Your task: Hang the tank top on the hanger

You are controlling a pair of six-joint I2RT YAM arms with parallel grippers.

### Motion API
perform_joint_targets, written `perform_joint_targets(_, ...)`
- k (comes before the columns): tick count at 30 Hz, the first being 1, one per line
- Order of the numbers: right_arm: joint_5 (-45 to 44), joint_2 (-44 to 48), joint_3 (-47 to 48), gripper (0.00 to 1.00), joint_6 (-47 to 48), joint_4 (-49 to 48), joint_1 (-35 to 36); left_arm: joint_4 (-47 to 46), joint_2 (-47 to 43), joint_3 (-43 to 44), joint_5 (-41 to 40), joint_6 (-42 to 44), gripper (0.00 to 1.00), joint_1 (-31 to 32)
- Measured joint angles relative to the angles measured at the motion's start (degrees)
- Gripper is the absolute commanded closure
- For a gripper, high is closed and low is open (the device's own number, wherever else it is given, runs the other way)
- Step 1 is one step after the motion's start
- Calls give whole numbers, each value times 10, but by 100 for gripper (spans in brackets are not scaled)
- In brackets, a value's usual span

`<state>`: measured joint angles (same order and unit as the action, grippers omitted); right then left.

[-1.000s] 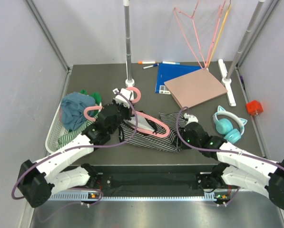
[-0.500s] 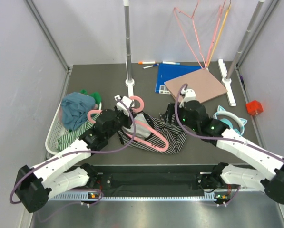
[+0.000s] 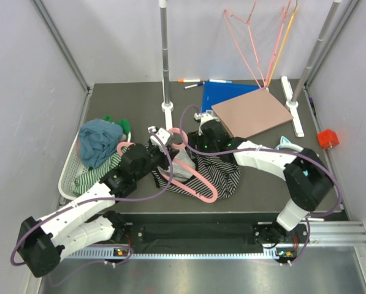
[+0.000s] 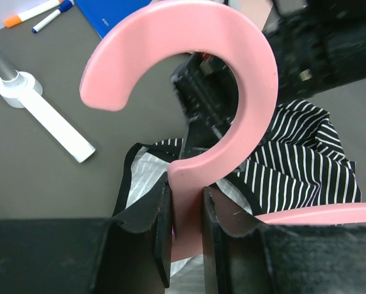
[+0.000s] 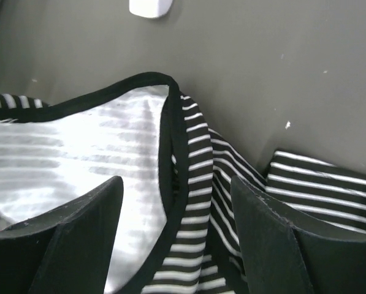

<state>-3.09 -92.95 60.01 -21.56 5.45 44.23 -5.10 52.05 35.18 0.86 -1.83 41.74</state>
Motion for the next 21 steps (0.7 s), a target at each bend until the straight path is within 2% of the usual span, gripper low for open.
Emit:
perform_joint_targets(5,3,-45,4,34,5,-6,0,2,7,0,0,0,100,0)
perform_joint_targets(8,3,-52,4,45,6,-8,0,3,7,0,0,0,100,1)
perform_joint_targets(12,2,-52,4,72,8,-14,0,4,7,0,0,0,100,2)
perform_joint_targets(21,3,-66,4,70,9,-16,-2,4,7,0,0,0,100,4)
